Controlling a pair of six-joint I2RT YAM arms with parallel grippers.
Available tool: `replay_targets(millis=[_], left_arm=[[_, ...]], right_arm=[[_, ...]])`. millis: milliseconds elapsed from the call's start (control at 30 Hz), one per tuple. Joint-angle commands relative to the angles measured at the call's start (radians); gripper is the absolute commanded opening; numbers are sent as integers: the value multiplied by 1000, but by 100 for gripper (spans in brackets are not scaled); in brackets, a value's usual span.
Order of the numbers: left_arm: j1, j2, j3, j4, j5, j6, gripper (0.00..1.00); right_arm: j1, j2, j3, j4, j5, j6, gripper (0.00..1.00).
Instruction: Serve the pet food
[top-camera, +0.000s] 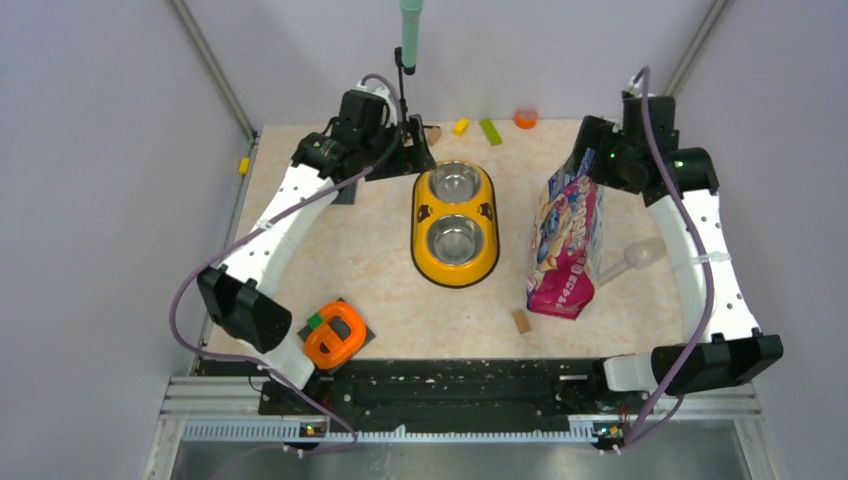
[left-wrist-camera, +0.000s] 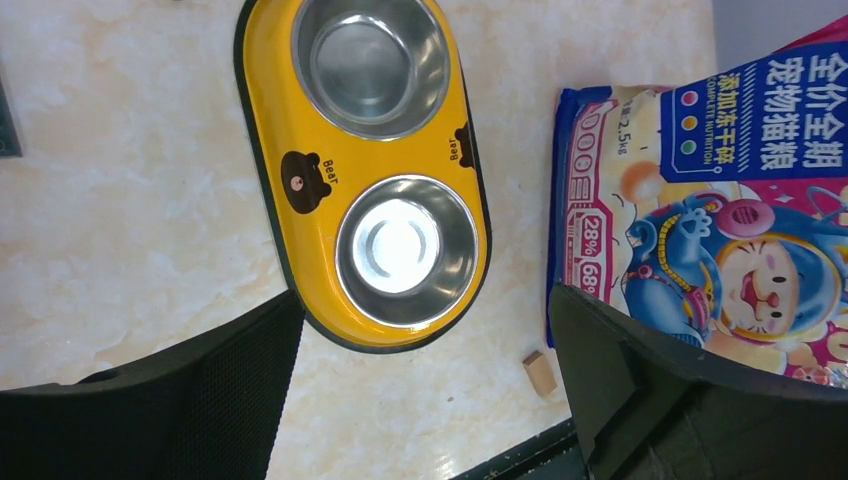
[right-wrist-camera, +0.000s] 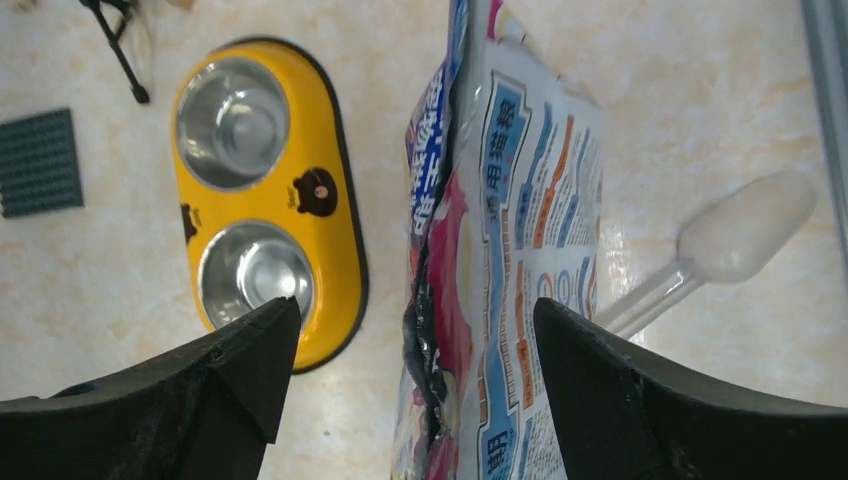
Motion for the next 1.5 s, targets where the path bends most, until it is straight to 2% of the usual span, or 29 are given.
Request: replay_targets(millis=[0,67,100,167,200,400,533,600,700,767,1000,1033,1067,1100,1133,1167,1300,1400,1467], left_arm=[[-28,62,97,-50,-45,-4,96],[-37,63,96,-47,-76,-14,95],[-38,63,96,-46,-87,-22,94],[-39,63,94,-44,-100,-41,92],[-39,63,92,-39,-99,-46,91],[-38,75,92,25,-51,-80,84],[-38,96,121,57,-37,-77,81],[-38,135,169,40,1,-64,81],[-41,254,356,-68,110,-51,84],[-57,301,446,-95,133,-53,84],[-78,316,453,4,184,-125,84],[-78,321,454,10,203,-141,84],[-79,331,462,12,229,-155,85],[-83,344,475,9,252,-167,86],[-91,351,489,8,262,-174,86],[-100,352,498,11,261,-176,87],[-134,344,507,56,250,-174,89],[-161,353,507,85,271,-180,84],[-182,360,506,95,288,-183,79]], right_arm=[[71,0,-62,-39,95,38,83],[77,-14,-102,-25,114,50,65],[78,-20,-114,-17,112,53,48],[78,-26,-117,-7,99,63,3],[79,-28,-114,0,89,67,0],[123,-5,-54,76,-33,117,0],[196,44,57,92,32,167,0],[211,57,85,133,50,174,0],[212,91,139,166,34,186,0],[221,123,181,169,32,187,0],[251,196,239,179,15,189,0],[251,198,242,180,1,181,8],[251,195,247,174,-1,173,41],[251,191,256,160,5,165,61],[251,186,272,143,17,153,70],[251,181,297,119,41,141,73],[251,133,364,56,173,102,75],[241,62,319,57,246,84,61],[208,17,258,60,228,88,48]])
